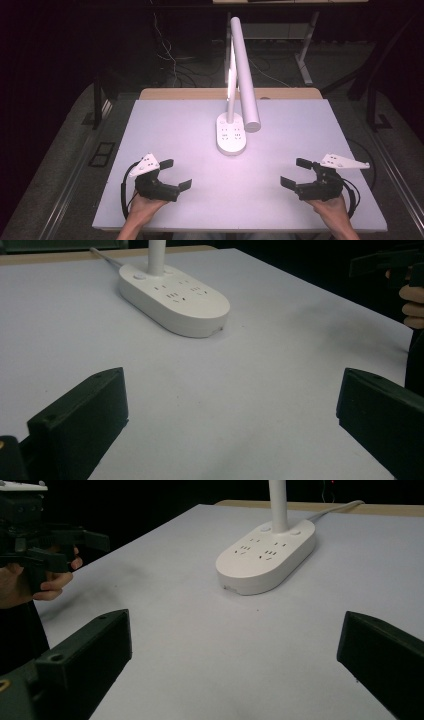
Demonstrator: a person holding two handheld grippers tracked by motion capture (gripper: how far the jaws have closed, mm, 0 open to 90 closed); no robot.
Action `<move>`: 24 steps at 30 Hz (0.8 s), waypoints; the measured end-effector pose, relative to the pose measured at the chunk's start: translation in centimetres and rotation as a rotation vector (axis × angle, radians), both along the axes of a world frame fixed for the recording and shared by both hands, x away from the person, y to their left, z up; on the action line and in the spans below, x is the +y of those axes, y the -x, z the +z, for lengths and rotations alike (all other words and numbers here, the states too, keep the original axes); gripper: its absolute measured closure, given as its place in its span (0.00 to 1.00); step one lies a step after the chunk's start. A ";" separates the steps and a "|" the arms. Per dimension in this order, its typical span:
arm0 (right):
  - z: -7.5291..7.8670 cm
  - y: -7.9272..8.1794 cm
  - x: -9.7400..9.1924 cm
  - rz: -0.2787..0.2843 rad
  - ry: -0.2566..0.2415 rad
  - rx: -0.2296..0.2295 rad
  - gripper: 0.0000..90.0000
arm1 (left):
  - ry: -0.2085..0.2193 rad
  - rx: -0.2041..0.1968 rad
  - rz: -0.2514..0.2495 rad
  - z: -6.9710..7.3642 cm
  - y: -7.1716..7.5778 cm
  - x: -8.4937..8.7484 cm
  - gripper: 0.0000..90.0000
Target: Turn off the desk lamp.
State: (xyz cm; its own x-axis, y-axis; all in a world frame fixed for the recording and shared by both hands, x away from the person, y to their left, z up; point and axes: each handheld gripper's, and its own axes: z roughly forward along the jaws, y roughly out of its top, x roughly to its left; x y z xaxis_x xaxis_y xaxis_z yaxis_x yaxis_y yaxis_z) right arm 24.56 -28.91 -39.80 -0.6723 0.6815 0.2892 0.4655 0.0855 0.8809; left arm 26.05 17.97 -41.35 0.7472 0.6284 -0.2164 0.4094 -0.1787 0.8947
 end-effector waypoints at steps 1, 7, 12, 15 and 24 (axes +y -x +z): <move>0.0 0.0 0.0 0.000 -0.001 -0.001 0.01 | -0.005 0.001 -0.005 0.0 0.0 0.0 0.00; -0.1 0.1 -0.2 0.000 0.003 -0.002 0.01 | -0.007 0.006 -0.010 0.0 0.1 -0.1 0.00; -0.1 0.2 -0.3 -0.003 -0.003 0.005 0.01 | -0.007 0.007 -0.010 0.0 0.0 0.0 0.00; -0.1 0.2 -0.4 -0.003 -0.001 0.008 0.01 | 0.003 0.010 -0.005 0.0 0.0 0.0 0.00; -0.5 0.6 -0.7 -0.006 -0.001 0.024 0.01 | -0.001 0.016 -0.011 0.3 -0.2 -0.1 0.00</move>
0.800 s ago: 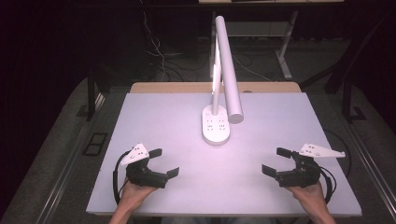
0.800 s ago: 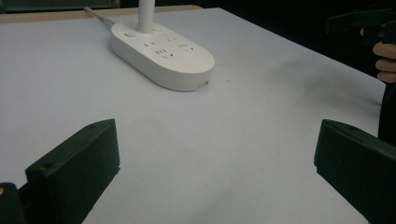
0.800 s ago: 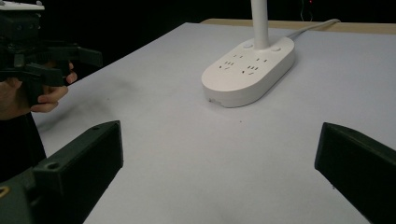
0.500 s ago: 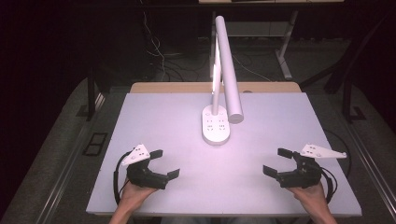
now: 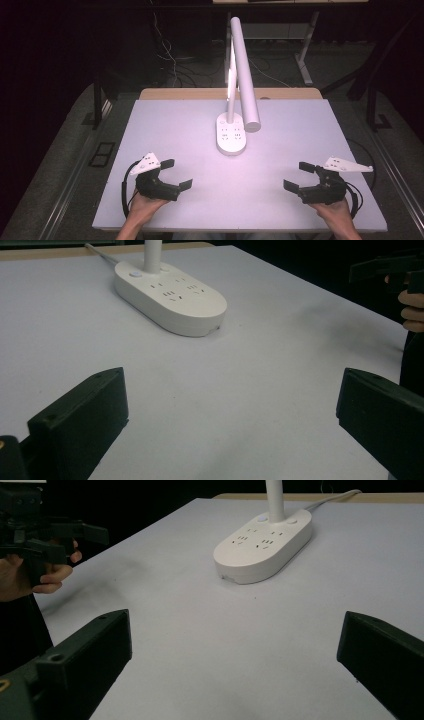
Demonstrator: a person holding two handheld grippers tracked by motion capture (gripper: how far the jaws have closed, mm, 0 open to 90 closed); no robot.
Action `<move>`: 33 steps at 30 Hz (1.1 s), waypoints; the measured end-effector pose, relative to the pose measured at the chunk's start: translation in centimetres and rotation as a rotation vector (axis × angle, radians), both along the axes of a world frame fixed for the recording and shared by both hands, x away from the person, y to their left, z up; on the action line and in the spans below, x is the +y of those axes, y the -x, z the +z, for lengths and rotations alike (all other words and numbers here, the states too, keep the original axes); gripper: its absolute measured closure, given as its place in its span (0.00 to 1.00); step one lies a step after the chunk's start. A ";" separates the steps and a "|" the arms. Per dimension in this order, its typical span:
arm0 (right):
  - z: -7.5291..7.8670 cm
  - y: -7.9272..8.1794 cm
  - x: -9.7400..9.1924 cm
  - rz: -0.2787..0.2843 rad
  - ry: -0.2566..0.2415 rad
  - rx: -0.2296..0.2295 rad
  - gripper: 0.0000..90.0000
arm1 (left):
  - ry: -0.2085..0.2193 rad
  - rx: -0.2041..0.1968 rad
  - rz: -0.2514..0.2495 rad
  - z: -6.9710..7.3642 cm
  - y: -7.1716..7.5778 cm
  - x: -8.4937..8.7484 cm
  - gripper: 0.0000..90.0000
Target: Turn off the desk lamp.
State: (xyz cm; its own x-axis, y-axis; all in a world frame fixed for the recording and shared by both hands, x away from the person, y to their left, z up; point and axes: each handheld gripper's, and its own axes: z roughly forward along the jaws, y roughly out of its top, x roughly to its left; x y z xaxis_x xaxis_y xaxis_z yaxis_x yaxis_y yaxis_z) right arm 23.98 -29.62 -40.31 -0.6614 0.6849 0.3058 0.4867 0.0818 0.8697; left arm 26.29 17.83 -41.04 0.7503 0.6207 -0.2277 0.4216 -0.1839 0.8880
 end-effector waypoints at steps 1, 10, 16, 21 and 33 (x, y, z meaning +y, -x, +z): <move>0.0 0.0 0.0 -0.002 0.000 0.001 0.01 | -0.003 0.002 0.002 0.1 0.0 0.0 0.00; 0.0 -0.1 0.0 0.000 0.001 0.004 0.01 | -0.023 0.019 -0.010 1.1 -0.6 -0.1 0.00; 0.0 -0.1 0.0 0.003 0.003 0.004 0.01 | -0.035 0.015 -0.019 1.7 -1.1 -0.5 0.00; 0.0 -0.1 0.0 0.005 0.006 0.005 0.01 | -0.053 0.023 -0.035 2.3 -1.9 -1.0 0.00; 0.0 -0.1 0.0 0.005 0.007 0.003 0.01 | -0.054 0.042 -0.037 3.6 -3.8 -1.6 0.00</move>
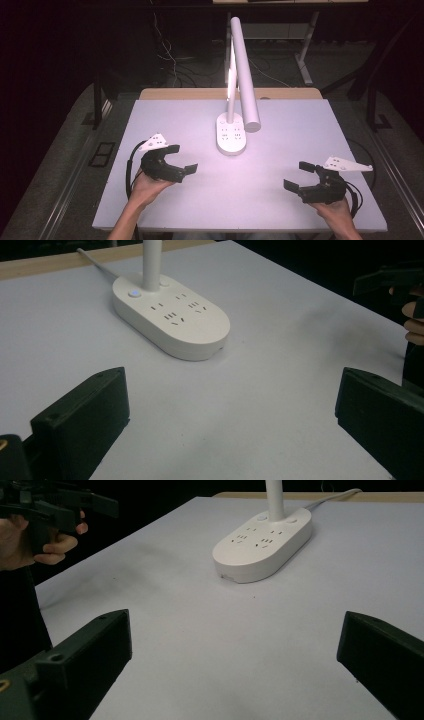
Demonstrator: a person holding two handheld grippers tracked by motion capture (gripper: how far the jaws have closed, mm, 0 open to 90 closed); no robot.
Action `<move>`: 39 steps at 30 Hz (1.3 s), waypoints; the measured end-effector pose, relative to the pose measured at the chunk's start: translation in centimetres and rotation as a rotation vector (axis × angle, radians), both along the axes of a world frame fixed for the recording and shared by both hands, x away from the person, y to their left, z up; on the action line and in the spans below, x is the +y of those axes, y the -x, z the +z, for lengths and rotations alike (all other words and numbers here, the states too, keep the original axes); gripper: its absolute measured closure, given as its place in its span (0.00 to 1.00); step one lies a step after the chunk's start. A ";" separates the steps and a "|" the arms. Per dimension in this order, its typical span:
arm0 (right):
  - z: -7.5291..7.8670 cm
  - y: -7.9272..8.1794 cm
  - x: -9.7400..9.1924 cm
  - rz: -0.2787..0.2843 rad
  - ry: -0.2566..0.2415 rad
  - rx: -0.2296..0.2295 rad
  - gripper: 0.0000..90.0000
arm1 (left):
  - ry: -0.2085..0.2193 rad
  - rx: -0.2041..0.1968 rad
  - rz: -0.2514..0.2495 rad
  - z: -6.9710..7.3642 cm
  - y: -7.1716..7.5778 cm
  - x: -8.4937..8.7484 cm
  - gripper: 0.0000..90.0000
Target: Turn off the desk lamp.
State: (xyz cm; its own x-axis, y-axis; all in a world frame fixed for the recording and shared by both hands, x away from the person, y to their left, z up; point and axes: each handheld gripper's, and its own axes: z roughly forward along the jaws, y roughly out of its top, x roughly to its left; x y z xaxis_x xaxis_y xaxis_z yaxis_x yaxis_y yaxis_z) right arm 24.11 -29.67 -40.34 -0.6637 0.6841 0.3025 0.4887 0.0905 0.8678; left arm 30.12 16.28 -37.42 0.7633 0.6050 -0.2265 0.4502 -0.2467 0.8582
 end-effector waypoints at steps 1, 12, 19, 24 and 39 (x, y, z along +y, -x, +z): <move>0.0 0.0 0.0 -0.001 -0.001 -0.001 0.01 | -0.002 -0.002 0.002 0.1 -0.2 0.0 0.00; 0.0 0.0 0.1 0.001 -0.001 0.004 0.01 | -0.014 0.003 -0.008 1.1 -1.9 -0.5 0.00; 0.0 0.0 0.1 0.002 -0.001 0.001 0.01 | -0.033 0.005 -0.017 1.9 -3.4 -0.8 0.00; 0.0 0.0 0.1 0.001 -0.001 0.002 0.01 | -0.040 0.010 -0.018 2.1 -4.3 -1.1 0.00; -0.1 -0.1 0.2 0.005 0.010 0.002 0.01 | -0.065 0.011 -0.014 2.7 -7.1 -1.6 0.00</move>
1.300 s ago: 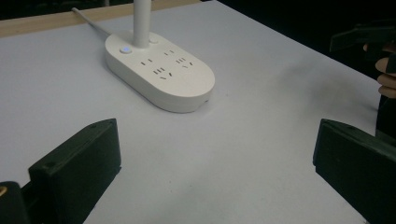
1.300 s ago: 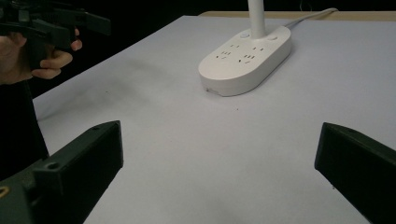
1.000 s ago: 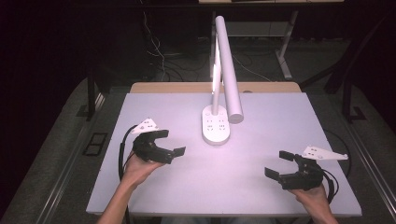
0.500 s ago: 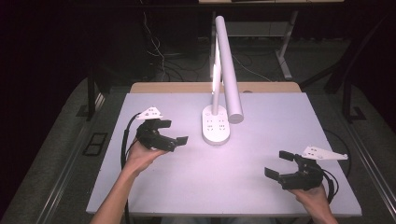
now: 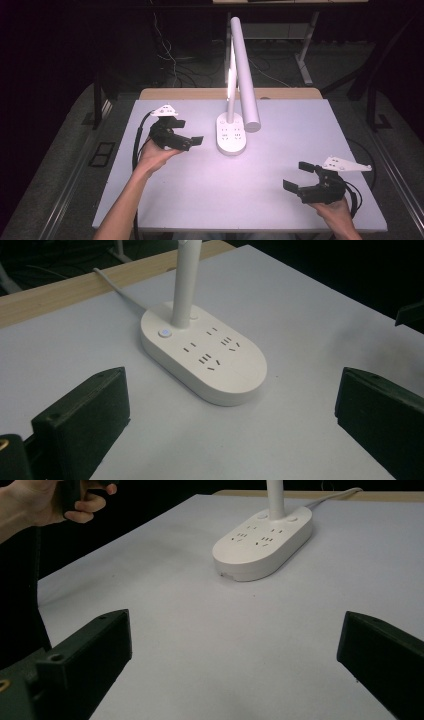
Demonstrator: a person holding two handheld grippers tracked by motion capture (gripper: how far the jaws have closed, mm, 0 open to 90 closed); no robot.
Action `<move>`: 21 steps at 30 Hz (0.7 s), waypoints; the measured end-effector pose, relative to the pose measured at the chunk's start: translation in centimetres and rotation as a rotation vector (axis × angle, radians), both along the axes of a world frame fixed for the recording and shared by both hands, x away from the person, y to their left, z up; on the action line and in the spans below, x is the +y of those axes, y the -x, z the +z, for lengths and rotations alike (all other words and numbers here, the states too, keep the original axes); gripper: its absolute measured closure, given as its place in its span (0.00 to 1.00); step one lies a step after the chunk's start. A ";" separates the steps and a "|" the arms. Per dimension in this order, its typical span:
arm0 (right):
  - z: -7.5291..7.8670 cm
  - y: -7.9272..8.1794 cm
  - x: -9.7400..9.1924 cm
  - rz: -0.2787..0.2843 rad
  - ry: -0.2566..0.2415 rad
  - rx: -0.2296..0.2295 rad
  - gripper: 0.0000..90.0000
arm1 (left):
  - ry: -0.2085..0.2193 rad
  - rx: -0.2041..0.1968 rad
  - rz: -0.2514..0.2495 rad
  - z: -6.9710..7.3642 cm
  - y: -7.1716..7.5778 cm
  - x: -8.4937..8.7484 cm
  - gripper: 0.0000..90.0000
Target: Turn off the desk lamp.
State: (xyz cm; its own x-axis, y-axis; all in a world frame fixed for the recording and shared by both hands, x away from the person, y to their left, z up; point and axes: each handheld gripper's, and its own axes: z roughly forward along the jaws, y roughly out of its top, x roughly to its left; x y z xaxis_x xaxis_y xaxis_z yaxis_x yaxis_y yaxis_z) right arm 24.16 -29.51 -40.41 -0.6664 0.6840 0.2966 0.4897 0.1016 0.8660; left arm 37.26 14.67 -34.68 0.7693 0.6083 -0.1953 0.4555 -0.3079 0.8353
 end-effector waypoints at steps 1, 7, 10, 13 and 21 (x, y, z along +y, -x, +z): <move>0.0 0.0 0.0 0.000 0.002 0.000 0.01 | 0.000 -0.003 -0.002 0.0 -0.2 0.0 0.00; 0.0 0.0 0.0 -0.001 0.000 -0.002 0.01 | -0.016 0.003 0.000 0.2 -1.5 -0.3 0.00; 0.0 0.0 -0.1 -0.004 -0.005 -0.001 0.01 | -0.019 0.010 0.000 0.2 -2.0 -0.4 0.00; 0.0 0.0 -0.1 -0.005 -0.003 -0.002 0.01 | -0.022 0.018 0.000 0.1 -2.5 -0.6 0.00; 0.0 0.0 -0.1 -0.003 -0.001 -0.001 0.01 | -0.035 0.020 -0.001 0.4 -4.0 -1.0 0.01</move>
State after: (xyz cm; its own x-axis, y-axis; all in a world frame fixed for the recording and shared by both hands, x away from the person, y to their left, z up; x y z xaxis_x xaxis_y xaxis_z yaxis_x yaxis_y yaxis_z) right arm 24.17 -29.59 -40.40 -0.6649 0.6857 0.2962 0.4887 0.0995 0.8668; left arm 41.29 13.63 -34.26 0.7661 0.6140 -0.1898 0.4721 -0.3371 0.8146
